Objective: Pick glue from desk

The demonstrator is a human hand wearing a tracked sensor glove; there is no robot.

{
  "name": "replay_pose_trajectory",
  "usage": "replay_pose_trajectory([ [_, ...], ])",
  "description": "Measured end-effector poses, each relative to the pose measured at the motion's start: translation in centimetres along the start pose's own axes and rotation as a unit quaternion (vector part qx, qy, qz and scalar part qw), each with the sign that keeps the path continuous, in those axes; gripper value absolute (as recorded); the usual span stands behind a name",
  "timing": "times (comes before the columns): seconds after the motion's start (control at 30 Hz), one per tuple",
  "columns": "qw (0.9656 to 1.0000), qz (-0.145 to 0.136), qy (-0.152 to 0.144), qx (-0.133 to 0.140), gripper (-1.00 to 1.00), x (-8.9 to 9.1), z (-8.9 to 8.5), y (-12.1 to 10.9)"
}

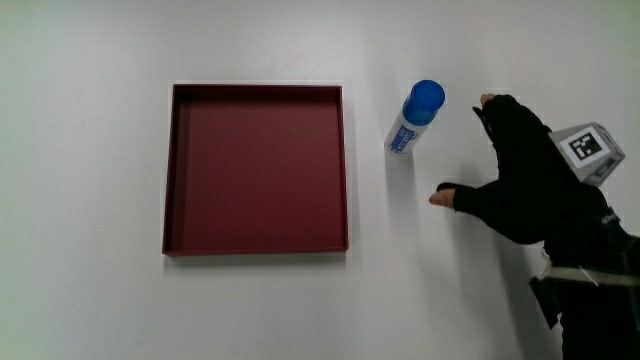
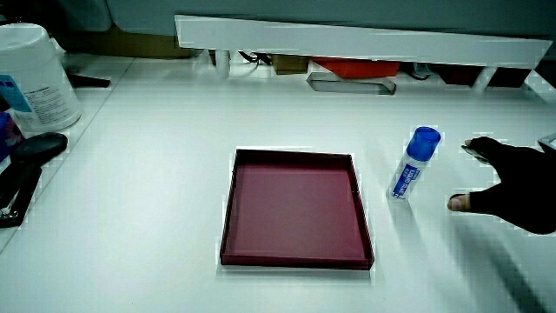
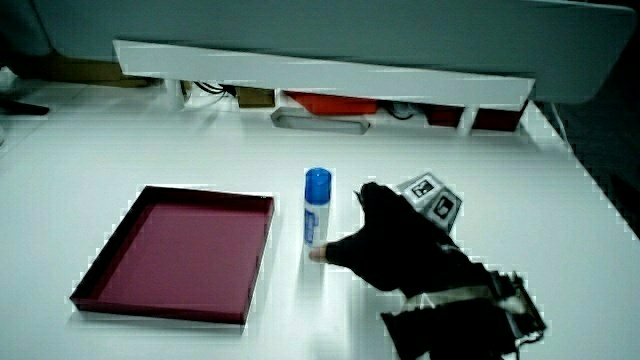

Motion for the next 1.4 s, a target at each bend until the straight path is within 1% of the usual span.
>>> replay_pose_trajectory([
  [0.03, 1.0000, 0.006, 0.006, 0.004, 0.00, 0.1, 0.1, 0.4],
  [0.07, 1.0000, 0.003, 0.009, 0.002, 0.00, 0.5, 0.2, 0.9],
  [0.1, 0.9997, -0.004, 0.025, 0.001, 0.00, 0.5, 0.3, 1.2],
  [0.13, 0.9985, -0.053, 0.012, -0.005, 0.00, 0.7, 0.4, 1.4],
  [0.23, 0.9985, -0.038, 0.040, -0.003, 0.00, 0.8, 0.5, 2.7],
  [0.3, 0.9986, -0.013, 0.051, 0.002, 0.00, 1.2, 0.5, 3.6],
  [0.33, 0.9983, -0.019, 0.056, 0.000, 0.00, 1.4, 0.6, 4.0],
  [0.37, 0.9976, 0.005, 0.069, -0.001, 0.00, 1.6, 0.5, 4.5],
  [0.4, 0.9966, -0.003, 0.083, -0.003, 0.00, 1.5, 0.5, 4.8],
  [0.43, 0.9952, 0.008, 0.097, -0.005, 0.00, 1.5, 0.4, 5.2],
  [0.47, 0.9952, 0.000, 0.097, -0.009, 0.00, 1.7, 0.2, 5.7],
  [0.5, 0.9938, 0.002, 0.110, -0.012, 0.00, 1.7, 0.1, 6.0],
  [0.53, 0.9933, 0.012, 0.114, -0.016, 0.00, 2.0, -0.1, 6.5],
  [0.57, 0.9920, 0.006, 0.124, -0.020, 0.00, 1.6, -0.4, 6.7],
  [0.63, 0.9905, 0.022, 0.133, -0.028, 0.00, 1.8, -0.9, 7.5],
  [0.67, 0.9891, 0.022, 0.142, -0.033, 0.00, 1.8, -1.1, 7.8],
  [0.7, 0.9894, 0.024, 0.139, -0.034, 0.00, 1.9, -1.4, 8.1],
  [0.73, 0.9937, 0.018, 0.109, -0.019, 0.00, 1.6, -1.5, 8.2],
  [0.77, 0.9899, 0.029, 0.135, -0.034, 0.00, 2.0, -1.7, 8.5],
  [0.8, 0.9884, 0.037, 0.144, -0.034, 0.00, 2.1, -1.8, 8.6],
  [0.83, 0.9879, 0.036, 0.148, -0.031, 0.00, 2.1, -1.9, 8.6],
  [0.87, 0.9885, 0.035, 0.144, -0.030, 0.00, 2.2, -1.9, 8.7],
  [0.9, 0.9873, 0.035, 0.152, -0.028, 0.07, 1.8, -1.8, 8.5],
  [0.93, 0.9867, 0.044, 0.155, -0.022, 0.14, 2.1, -1.8, 8.7],
  [1.03, 0.9845, 0.049, 0.168, -0.010, 0.36, 2.1, -1.6, 8.5],
  [1.07, 0.9842, 0.053, 0.169, -0.007, 0.43, 2.4, -1.6, 8.7],
  [1.1, 0.9828, 0.053, 0.177, -0.005, 0.50, 2.5, -1.6, 8.7],
  [1.17, 0.9816, 0.060, 0.181, -0.003, 0.64, 2.6, -1.6, 8.8],
  [1.2, 0.9822, 0.057, 0.179, -0.002, 0.71, 2.7, -1.7, 8.8],
  [1.23, 0.9797, 0.064, 0.190, -0.003, 0.79, 2.7, -1.7, 8.9],
  [1.27, 0.9793, 0.060, 0.193, -0.001, 0.86, 2.8, -1.8, 8.9],
  [1.33, 0.9781, 0.067, 0.197, 0.006, 1.00, 3.0, -1.8, 9.0],
  [1.37, 0.9777, 0.064, 0.200, 0.006, 1.00, 3.1, -1.8, 9.0],
  [1.4, 0.9772, 0.067, 0.201, 0.009, 1.00, 3.0, -1.8, 9.0],
])
